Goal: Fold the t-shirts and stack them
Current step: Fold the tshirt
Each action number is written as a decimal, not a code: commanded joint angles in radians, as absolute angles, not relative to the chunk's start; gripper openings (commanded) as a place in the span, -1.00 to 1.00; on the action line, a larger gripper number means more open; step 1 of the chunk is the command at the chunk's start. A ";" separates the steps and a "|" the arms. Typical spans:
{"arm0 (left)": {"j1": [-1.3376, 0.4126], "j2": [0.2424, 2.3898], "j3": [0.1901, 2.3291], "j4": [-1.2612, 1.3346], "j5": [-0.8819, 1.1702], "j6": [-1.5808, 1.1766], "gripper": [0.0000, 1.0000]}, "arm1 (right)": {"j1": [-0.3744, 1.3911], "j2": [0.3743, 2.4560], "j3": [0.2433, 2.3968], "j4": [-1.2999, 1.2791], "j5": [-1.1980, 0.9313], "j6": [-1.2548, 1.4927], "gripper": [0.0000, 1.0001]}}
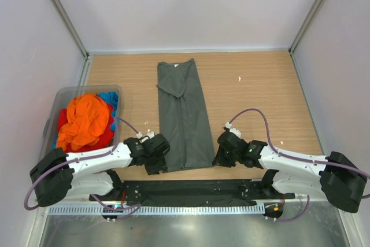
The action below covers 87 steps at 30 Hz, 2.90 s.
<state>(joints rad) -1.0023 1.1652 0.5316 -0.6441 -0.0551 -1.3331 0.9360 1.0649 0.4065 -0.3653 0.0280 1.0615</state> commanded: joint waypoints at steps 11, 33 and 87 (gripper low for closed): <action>-1.011 1.078 0.440 -0.629 -0.107 -1.427 -0.25 | 0.943 1.034 0.402 -0.333 0.041 1.058 -0.97; -1.005 1.088 0.442 -0.623 -0.133 -1.499 -0.64 | 0.945 0.983 0.382 -0.339 0.049 1.069 -0.97; -0.338 1.839 1.400 -0.704 0.015 -0.838 -1.00 | 0.545 1.861 1.457 -0.526 0.080 0.453 -0.98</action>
